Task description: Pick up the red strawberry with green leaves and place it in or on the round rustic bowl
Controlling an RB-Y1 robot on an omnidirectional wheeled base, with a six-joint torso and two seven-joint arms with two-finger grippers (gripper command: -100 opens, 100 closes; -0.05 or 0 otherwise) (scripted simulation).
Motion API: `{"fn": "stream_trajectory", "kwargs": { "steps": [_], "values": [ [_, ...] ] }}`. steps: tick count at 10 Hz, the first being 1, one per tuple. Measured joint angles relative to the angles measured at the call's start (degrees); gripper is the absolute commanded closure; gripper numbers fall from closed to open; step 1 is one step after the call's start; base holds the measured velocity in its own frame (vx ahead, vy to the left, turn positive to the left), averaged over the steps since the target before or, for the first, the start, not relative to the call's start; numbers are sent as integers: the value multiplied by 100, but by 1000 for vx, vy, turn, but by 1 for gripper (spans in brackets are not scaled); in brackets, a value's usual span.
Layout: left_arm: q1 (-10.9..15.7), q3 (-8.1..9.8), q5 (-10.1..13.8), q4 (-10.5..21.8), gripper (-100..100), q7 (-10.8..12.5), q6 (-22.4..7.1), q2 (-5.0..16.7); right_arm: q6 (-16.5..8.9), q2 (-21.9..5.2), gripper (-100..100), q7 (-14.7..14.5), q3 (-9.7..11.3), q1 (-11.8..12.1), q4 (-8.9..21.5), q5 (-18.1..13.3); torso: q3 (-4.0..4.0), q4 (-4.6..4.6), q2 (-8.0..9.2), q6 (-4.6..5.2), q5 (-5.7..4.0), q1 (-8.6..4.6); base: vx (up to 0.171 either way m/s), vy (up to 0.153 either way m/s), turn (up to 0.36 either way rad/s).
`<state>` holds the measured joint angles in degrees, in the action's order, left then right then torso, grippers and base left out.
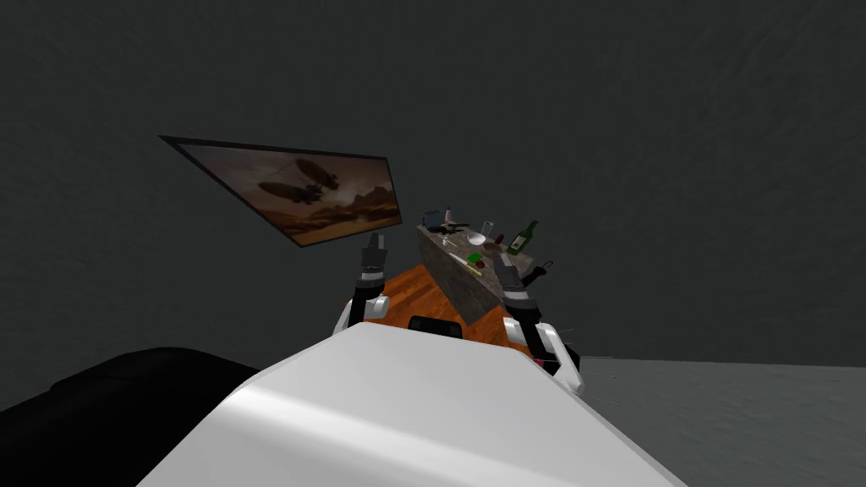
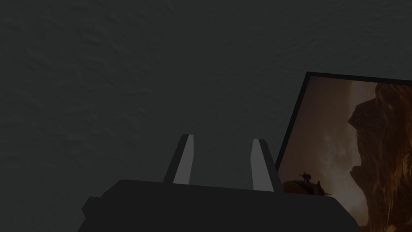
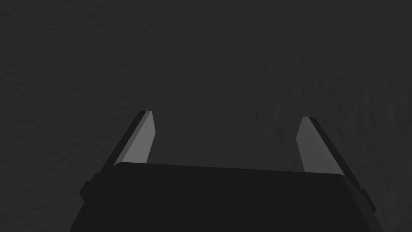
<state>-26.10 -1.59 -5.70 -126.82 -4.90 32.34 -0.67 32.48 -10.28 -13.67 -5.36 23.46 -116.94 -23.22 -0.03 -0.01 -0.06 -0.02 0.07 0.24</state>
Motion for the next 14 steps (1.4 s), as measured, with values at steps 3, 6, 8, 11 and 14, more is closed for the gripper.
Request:
{"fn": "stream_trajectory", "kwargs": {
  "steps": [3, 6, 8, 11, 14],
  "values": [
    [0, 0, 0, 0, 0, 0, 0, 0, 26, -61, -100, -302, -143, -146, 391, -428, -1, -1, -2, 0, -3, -9, 7, 41, -107],
    [0, 0, 0, 0, 0, 0, 0, 0, 62, -74, -100, -616, -269, -254, 737, -870, -2, -1, -4, -1, -1, -5, 10, 51, -101],
    [-1, 0, 0, 0, 0, 0, 0, 0, 106, -63, -100, -852, -377, -361, 1058, -1193, -4, -2, -7, 2, -2, -6, 16, 46, -118],
    [0, 0, 0, 0, 0, 0, 0, 0, 45, -75, -100, -1099, -499, -549, 1406, -1632, -6, -2, -11, 0, -3, -10, 21, 35, -88],
    [-1, 0, 0, 0, 0, 0, 0, 0, 51, -21, -100, -1374, -629, -698, 1781, -2075, -8, -3, -14, 0, -3, -12, 27, 33, -89]
  ]
}}
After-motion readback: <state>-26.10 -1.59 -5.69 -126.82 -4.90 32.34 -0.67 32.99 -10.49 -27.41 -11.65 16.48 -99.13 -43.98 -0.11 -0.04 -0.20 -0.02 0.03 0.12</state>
